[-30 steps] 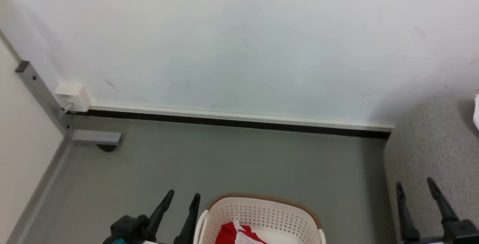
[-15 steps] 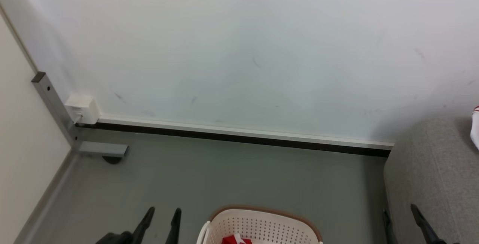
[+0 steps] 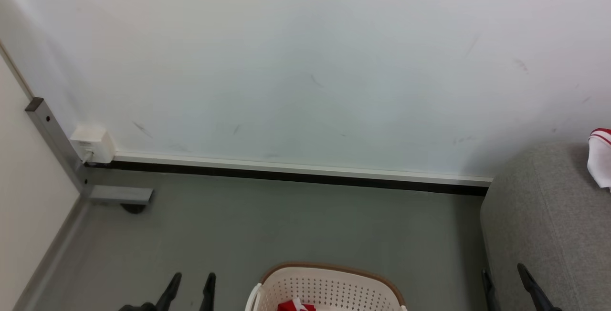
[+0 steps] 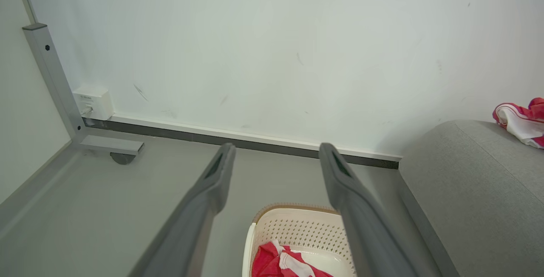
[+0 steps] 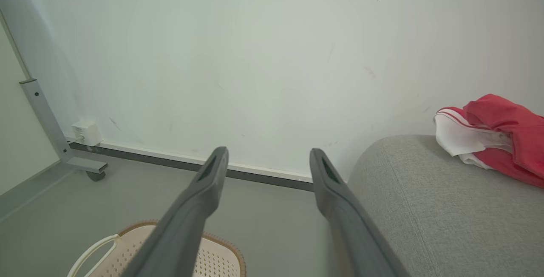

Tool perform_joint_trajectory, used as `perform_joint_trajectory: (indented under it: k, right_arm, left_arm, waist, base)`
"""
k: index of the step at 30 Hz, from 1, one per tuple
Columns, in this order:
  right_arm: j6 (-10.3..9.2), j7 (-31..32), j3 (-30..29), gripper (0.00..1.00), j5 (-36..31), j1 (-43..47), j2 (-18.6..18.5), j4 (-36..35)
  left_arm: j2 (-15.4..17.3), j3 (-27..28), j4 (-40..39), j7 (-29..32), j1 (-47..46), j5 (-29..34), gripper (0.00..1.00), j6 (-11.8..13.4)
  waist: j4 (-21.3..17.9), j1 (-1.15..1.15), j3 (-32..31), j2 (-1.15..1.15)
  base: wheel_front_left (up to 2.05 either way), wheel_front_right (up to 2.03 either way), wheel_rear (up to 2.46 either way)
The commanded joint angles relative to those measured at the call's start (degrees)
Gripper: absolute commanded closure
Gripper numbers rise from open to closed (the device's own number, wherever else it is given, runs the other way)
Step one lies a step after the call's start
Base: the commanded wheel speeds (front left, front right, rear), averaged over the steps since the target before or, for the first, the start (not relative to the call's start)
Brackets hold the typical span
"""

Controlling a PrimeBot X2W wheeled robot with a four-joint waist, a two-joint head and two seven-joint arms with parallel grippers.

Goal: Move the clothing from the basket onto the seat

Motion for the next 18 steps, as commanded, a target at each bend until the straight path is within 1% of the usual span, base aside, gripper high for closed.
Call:
perform_joint_trajectory:
  k: [1,18]
  right_arm:
    - [-0.14,0.0,0.0,0.0,0.7,0.3,0.0,0.0]
    - [-0.14,0.0,-0.3,0.0,0.5,-1.0,0.0,-0.4]
  left_arm:
    - [0.0,0.3,0.1,0.0,0.1,0.5,0.0,-0.1]
    - [-1.5,1.9,-0.2,0.0,-0.8,2.8,0.0,-1.4]
  waist:
    - [0.0,0.0,0.1,0.0]
    - [-1.4,0.0,1.9,0.0]
  base:
    - [0.0,0.0,0.0]
    - [0.0,0.0,0.0]
